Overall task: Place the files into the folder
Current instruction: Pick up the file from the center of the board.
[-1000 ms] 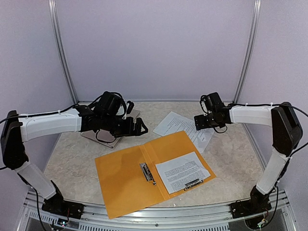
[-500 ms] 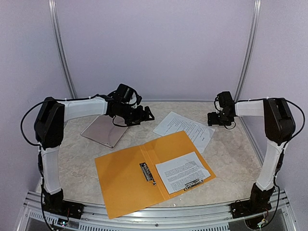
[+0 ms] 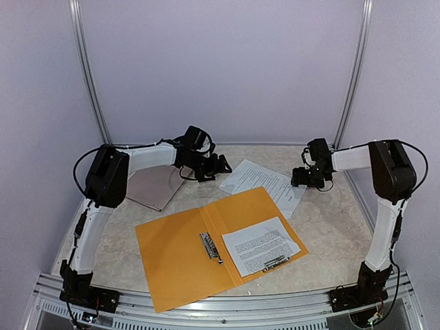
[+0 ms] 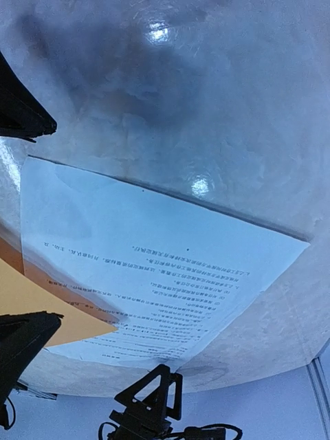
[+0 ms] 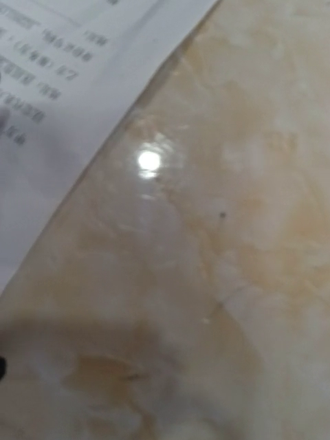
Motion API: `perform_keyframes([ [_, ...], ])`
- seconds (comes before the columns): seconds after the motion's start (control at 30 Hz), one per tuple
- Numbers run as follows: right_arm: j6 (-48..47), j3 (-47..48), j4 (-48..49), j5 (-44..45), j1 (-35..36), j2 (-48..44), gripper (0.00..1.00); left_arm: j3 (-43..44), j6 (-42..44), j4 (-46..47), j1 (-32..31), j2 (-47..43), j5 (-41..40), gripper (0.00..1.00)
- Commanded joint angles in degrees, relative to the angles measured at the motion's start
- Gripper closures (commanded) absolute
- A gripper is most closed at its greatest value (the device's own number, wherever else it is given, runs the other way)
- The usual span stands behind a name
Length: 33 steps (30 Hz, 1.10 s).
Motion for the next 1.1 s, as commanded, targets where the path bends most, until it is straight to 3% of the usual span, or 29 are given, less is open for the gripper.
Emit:
perform_keyframes([
  [0.0,1.25,-2.01,1.72,-1.79,-0.83,1.01,0.17,4.47,-1.38,-2.72,0.41,3.97,1.60,0.18],
  [0.37,5.07,-6.99,7.48,-10.52,-1.14,1.31,0.22,3.95,-2.74,-3.77,-0.35,7.35,4.25,0.25],
  [0.87,7.04,-8.39,10.14,-21.89,-1.13,-0.84,0.40,-0.26,-3.97,-0.77,-1.28,6.90,6.14,0.38],
  [0.97,6.49,-7.95,9.41,-21.46,-1.13,-1.21,0.48,-0.62,-3.89,-0.45,-1.13,6.53,6.05,0.39],
  [1.07,5.59,-7.27,8.68,-20.41,-1.09,-1.68,0.64,-1.22,-3.72,-0.26,-0.87,6.03,5.95,0.39],
])
